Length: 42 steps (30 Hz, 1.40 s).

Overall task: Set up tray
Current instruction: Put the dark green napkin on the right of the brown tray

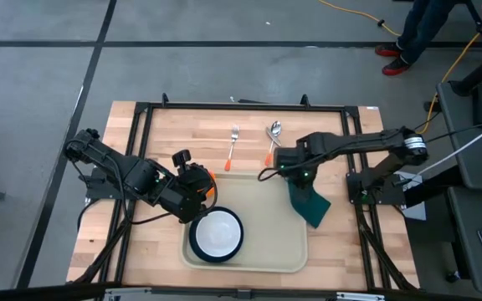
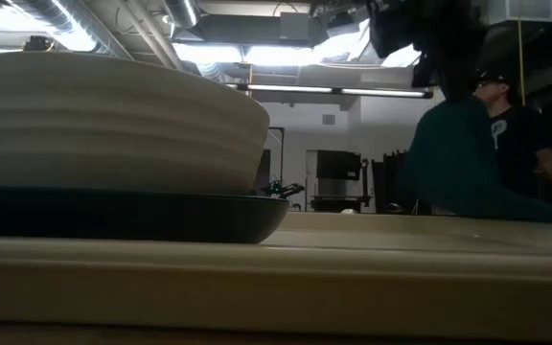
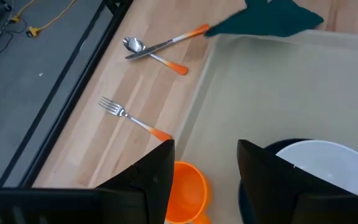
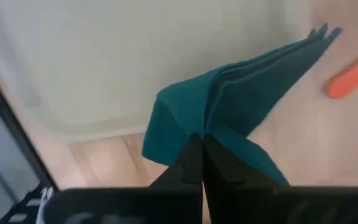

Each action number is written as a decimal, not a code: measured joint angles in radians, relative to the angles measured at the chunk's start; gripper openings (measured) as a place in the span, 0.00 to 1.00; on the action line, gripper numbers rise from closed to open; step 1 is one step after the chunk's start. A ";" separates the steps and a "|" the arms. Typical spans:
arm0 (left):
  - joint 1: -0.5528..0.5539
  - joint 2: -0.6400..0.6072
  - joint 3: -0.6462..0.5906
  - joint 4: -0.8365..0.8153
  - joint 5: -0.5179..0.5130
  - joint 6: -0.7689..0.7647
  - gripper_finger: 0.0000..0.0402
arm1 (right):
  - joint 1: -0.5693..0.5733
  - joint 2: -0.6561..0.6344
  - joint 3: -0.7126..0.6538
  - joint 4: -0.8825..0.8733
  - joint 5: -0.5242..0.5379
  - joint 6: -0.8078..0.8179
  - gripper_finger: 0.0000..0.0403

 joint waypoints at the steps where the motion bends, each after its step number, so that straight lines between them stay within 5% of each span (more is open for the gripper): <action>1: 0.000 0.000 0.000 0.000 0.000 -0.002 0.42 | 0.006 0.012 0.000 0.009 -0.014 -0.010 0.00; 16: 0.000 0.000 0.000 0.002 0.002 -0.004 0.42 | 0.049 0.180 0.008 0.146 -0.255 -0.161 0.00; 25: 0.000 0.000 0.000 0.002 0.020 0.012 0.42 | 0.030 0.260 0.140 0.249 -0.256 -0.161 0.00; 42: -0.005 0.000 0.000 0.002 0.063 -0.004 0.42 | -0.070 0.428 0.143 0.463 -0.280 0.005 0.00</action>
